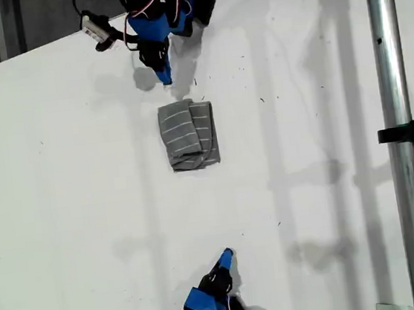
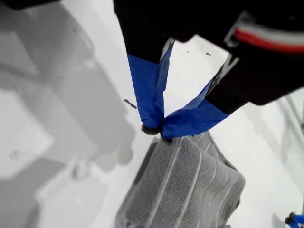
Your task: Grasp corners of a towel and fold twice.
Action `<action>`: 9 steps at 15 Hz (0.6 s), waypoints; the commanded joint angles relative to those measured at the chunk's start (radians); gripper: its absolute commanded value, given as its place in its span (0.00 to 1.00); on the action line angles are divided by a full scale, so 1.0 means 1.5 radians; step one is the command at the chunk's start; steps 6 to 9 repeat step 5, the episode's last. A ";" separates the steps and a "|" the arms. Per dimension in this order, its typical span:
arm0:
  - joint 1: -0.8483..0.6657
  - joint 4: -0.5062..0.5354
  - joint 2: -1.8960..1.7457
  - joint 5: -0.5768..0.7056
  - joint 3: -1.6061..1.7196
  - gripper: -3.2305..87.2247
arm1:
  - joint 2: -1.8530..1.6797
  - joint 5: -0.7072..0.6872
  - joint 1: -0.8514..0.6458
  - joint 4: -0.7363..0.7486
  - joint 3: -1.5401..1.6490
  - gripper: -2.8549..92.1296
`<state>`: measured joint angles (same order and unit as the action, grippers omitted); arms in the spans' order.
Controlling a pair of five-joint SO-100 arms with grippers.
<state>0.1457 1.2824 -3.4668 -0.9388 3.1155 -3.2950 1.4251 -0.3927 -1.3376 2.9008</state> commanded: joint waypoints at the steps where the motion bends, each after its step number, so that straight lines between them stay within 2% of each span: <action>1: -0.009 -0.001 -0.004 0.005 0.006 0.04 | 0.004 0.061 -0.025 -0.052 -0.007 0.10; 9: -0.010 -0.001 -0.004 0.005 0.006 0.04 | 0.004 0.052 -0.052 -0.052 -0.006 0.10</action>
